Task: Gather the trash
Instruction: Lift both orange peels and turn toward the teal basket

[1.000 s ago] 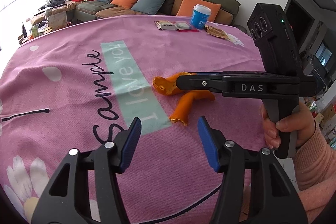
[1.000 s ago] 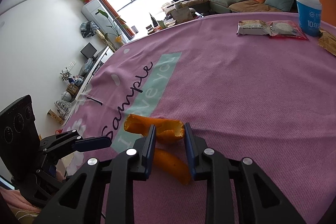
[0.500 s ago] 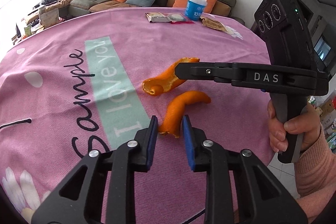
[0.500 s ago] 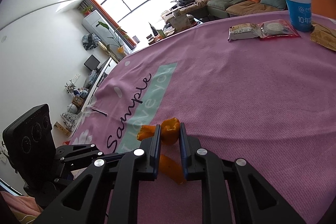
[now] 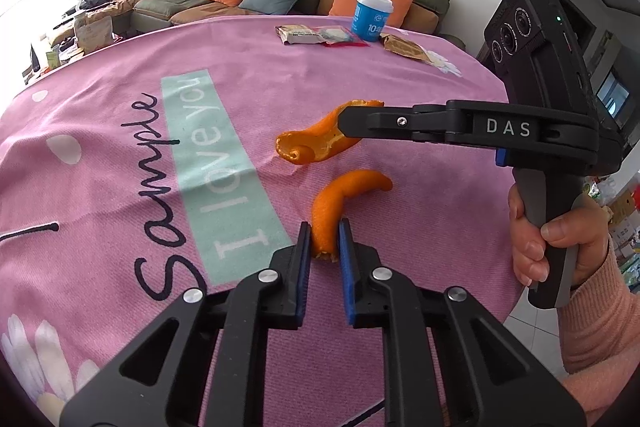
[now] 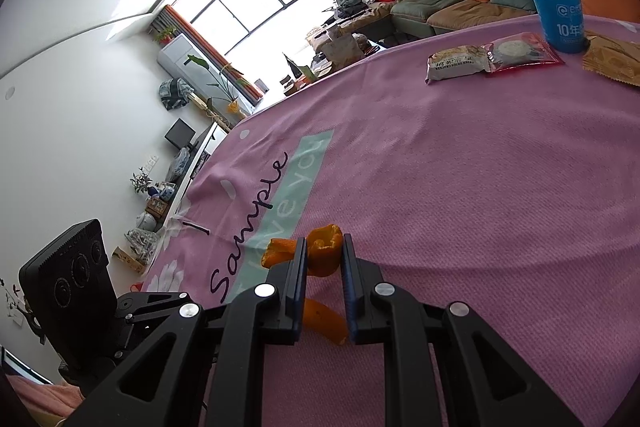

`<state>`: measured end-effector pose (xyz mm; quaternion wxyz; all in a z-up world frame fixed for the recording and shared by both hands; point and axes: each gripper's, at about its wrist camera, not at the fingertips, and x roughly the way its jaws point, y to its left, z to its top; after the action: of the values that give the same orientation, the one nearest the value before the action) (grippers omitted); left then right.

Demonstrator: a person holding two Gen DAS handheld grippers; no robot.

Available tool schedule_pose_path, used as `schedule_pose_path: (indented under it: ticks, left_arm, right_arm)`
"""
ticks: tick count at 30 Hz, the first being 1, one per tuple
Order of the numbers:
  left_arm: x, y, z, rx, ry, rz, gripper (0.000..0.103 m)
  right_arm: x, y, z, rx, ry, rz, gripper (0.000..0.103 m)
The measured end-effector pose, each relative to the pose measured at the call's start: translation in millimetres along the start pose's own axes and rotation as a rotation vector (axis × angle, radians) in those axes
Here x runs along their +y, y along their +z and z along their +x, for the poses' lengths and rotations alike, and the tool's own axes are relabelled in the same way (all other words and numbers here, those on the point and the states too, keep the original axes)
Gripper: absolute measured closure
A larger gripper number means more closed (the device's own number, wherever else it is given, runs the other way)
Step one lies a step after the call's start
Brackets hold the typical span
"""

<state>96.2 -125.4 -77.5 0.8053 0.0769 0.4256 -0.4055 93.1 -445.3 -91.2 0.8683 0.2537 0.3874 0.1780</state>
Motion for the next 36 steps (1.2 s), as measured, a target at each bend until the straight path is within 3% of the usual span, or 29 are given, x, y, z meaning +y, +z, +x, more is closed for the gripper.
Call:
schedule_pose_path:
  ticks: [17,36]
  left_arm:
    - [8.1,-9.9,-31.7,-0.057,0.015,-0.03,0.09]
    - [44.3,-33.2,-81.0,-0.121,0.096,-0.121,0.09]
  right_arm:
    - [13.5,4.2,4.0,-0.007,0.033,-0.012,0.088]
    - [47.8,6.7,24.9,0.004,0.102,-0.049,0.088]
